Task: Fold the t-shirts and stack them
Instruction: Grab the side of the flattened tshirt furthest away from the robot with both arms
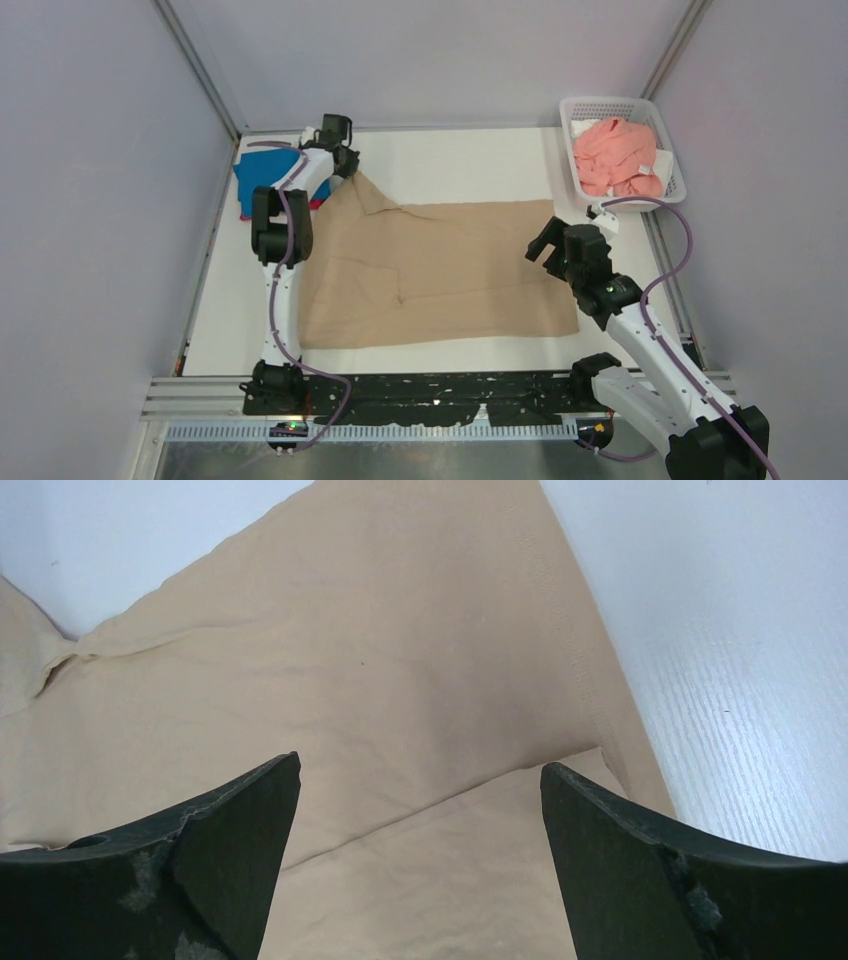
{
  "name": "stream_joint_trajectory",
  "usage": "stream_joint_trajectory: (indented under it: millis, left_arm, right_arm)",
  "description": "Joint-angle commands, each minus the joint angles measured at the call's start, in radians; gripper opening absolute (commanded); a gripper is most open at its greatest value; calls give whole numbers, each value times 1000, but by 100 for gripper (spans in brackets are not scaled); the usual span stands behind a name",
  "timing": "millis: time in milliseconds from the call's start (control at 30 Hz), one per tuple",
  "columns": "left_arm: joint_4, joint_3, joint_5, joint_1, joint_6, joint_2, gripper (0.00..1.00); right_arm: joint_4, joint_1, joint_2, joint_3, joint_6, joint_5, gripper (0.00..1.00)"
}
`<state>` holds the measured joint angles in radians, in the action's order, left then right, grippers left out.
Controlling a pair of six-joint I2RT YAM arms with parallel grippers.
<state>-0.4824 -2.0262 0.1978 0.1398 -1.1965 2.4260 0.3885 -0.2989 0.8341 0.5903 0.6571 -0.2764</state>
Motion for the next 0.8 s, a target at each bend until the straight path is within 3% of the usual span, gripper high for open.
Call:
stream_joint_trajectory:
  millis: [0,167,333,500,667,767]
  left_arm:
    - [20,6,-3,-6,8,-24,0]
    - [34,15,-32,-6,29,-47,0]
    - [58,60,-69,-6,93,-117,0]
    - [-27,119,-57,0,141,-200,0]
    - [-140,191,-5,8,184,-307,0]
    - [-164,219,13,19,229,-344,0]
  right_arm:
    - [-55,4,11,0,21,-58,95]
    - [-86,6,130,70,5,-138,95]
    - [-136,6,376,274,-85,-181,95]
    - [-15,29,641,574,-96,-303,97]
    - [76,66,908,797,-186,-319,100]
    - [119,97,1030,909,-202,-309,96]
